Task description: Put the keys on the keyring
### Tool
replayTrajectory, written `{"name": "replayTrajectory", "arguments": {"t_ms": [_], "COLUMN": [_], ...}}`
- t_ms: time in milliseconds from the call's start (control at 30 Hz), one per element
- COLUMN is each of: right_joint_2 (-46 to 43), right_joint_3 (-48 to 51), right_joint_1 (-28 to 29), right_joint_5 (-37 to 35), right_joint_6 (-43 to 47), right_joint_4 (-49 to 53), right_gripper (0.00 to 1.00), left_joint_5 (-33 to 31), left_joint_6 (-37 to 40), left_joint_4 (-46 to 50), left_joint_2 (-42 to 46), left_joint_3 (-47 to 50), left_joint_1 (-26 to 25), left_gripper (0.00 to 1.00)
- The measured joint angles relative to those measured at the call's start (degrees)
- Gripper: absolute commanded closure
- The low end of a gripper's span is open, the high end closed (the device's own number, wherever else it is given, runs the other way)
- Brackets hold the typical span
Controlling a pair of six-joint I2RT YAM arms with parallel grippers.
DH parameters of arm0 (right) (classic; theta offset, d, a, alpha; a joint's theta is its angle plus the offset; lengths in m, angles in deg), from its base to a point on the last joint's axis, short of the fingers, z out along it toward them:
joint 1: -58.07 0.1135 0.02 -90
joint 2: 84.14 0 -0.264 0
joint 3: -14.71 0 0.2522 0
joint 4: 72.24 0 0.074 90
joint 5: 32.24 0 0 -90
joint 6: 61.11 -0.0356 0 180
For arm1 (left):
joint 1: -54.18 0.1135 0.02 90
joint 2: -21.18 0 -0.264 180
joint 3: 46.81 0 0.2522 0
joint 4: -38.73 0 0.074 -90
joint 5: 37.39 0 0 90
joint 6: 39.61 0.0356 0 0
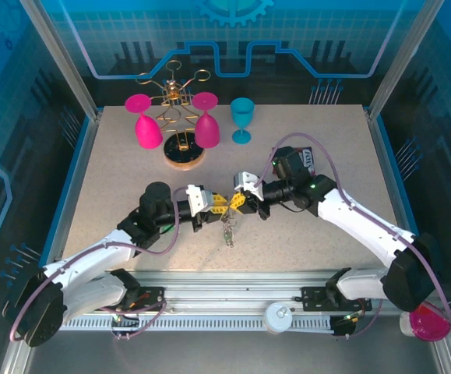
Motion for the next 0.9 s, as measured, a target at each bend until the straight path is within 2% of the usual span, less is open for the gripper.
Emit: {"name": "replayTrajectory", "arguments": {"t_ms": [200,400,567,800,900], "right_joint_2": [1.53,2.21,2.23,2.23,2.21], "right_joint_3": [-4.15,-5.92,-6.29,-6.49,-6.49], "right_joint_1": [1.60,2.84,3.02,3.10,3.10], "right_joint_5": [-4.46,-6.08,-6.86,-6.99,-6.97], "right_joint_6": [3.78,4.98,4.98,4.17,3.21], "right_joint_4": [6.54,8.41,9.14,8.72,8.39], "right_gripper": [1.00,1.00,1.00,1.00,1.00], "left_joint_5": [-0.79,-0.83,-0.81,-0.81,-0.83], "left_joint_6": [3.15,4.76,6.43,7.32,7.48], "left_joint_4": [7.06,11.06,13.90,15.58,15.61], "left_joint_2": [0.33,0.07,0.04,-0.66,-0.79], "left_joint_3": [-3.87,-5.53,-6.14,-7.02,-7.19], "left_joint_1": [-0.11,-0.22,-0.37,-0.37,-0.37], "left_gripper": [0.81,0.80,0.90,0.90,0.84]}}
